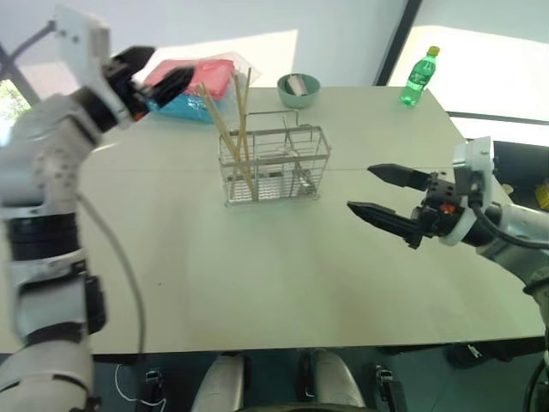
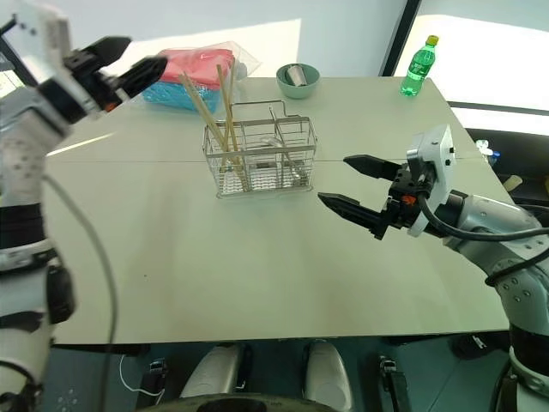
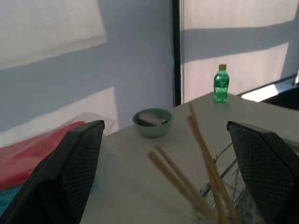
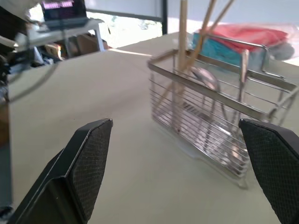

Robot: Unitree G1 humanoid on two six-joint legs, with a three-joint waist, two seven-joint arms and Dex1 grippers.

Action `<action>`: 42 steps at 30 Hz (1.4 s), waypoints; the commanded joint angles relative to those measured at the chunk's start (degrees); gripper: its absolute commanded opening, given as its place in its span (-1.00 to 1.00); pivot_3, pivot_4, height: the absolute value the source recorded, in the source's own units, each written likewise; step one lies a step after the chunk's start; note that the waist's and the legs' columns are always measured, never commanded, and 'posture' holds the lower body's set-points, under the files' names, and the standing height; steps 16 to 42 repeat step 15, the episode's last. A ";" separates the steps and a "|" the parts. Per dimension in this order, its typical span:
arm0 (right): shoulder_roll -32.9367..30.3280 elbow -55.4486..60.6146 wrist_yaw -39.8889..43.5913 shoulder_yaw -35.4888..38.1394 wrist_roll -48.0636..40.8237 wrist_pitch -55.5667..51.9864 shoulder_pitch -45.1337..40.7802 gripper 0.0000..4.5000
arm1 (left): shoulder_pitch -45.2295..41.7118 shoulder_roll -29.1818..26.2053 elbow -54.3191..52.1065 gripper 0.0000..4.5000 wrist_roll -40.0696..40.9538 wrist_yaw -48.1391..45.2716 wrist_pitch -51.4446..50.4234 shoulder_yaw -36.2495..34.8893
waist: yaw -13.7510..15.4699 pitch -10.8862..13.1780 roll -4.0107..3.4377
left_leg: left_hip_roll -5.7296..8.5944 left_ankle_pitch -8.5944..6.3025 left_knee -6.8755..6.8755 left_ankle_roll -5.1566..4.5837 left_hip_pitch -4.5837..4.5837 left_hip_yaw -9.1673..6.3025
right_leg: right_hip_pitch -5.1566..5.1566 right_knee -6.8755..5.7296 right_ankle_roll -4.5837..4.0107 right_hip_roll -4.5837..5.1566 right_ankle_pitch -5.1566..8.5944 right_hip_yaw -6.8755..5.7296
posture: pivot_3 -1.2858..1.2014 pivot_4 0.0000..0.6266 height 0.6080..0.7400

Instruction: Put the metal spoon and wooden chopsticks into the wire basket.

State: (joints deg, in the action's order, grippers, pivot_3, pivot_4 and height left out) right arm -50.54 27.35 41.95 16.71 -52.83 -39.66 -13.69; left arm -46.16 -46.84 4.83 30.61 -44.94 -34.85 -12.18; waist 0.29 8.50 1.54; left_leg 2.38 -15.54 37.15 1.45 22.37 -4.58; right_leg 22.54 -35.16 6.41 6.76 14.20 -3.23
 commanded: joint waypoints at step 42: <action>1.83 -5.84 8.46 -2.21 5.39 3.11 -5.22 1.00 | 24.81 -15.82 -19.37 0.97 6.70 -15.07 -4.06 -13.71 | 0.36 0.12 -0.18 | -0.02 -0.02 -0.05 0.00 0.02 -0.08 | 0.02 0.05 -0.40 0.27 0.22 0.00 | 0.03 -0.52 -0.10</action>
